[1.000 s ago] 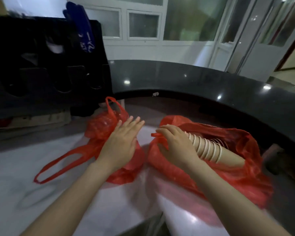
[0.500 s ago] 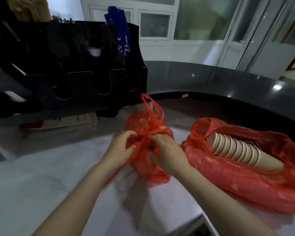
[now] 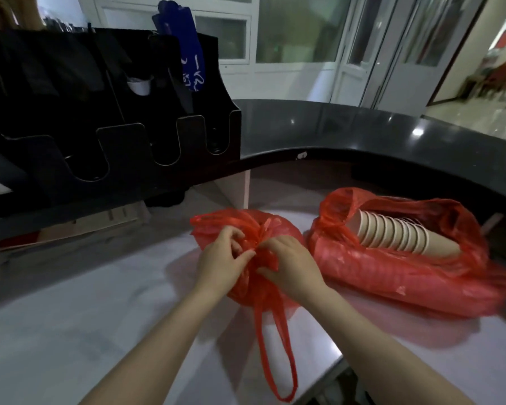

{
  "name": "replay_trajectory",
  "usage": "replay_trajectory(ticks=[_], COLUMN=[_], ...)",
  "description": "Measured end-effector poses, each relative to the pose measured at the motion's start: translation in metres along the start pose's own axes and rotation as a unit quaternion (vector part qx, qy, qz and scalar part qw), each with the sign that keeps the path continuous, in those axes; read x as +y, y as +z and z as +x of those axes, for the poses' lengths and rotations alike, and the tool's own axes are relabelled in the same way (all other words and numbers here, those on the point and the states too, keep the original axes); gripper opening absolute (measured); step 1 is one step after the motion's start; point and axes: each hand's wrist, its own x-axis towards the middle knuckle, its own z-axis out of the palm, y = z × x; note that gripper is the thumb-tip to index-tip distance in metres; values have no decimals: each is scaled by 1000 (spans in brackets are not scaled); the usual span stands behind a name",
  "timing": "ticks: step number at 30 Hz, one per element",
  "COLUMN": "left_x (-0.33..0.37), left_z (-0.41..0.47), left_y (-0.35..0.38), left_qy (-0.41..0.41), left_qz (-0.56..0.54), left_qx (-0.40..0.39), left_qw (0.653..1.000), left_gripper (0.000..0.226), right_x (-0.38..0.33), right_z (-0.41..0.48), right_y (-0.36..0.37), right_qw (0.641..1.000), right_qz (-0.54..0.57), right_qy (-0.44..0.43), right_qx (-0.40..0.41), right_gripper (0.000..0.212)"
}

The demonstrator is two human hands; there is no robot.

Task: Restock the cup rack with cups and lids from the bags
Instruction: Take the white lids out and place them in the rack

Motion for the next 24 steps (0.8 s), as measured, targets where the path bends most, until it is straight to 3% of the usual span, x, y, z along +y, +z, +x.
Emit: replay_trajectory(ticks=[3,8,11,13,15,17,20,24], left_x=[-5,-33,-57,-63,-56,-39,-16,-17], left_z=[4,13,14,11,4,-5,-8,6], left_y=[-7,-36,-66,-78,-76,-64,-44,-30], left_qy=[18,-49,-110,-109,-57,29,120,40], left_qz=[40,53,47,54,78,78,121,227], left_qx=[17,106,169,167,149,142,85,-62], left_qw=[999,992,978,978,984,986,982,971], left_gripper=[18,10,7,3,13,27,40,54], right_x=[3,23,48,59,52,32,4,-4], right_z=[-1,-6,-12,-14,-12,-10,-8,-5], right_y=[-5,-18,-29,-33,-33,-31,-24,-21], right_qw=[999,984,950,945,957,979,996,1000], right_qz=[-38,-16,45,39,22,22,-13,9], right_qy=[29,146,280,302,252,140,14,9], right_qx=[12,105,132,119,140,148,83,29], right_gripper=[21,5,5,12,32,54,63,45])
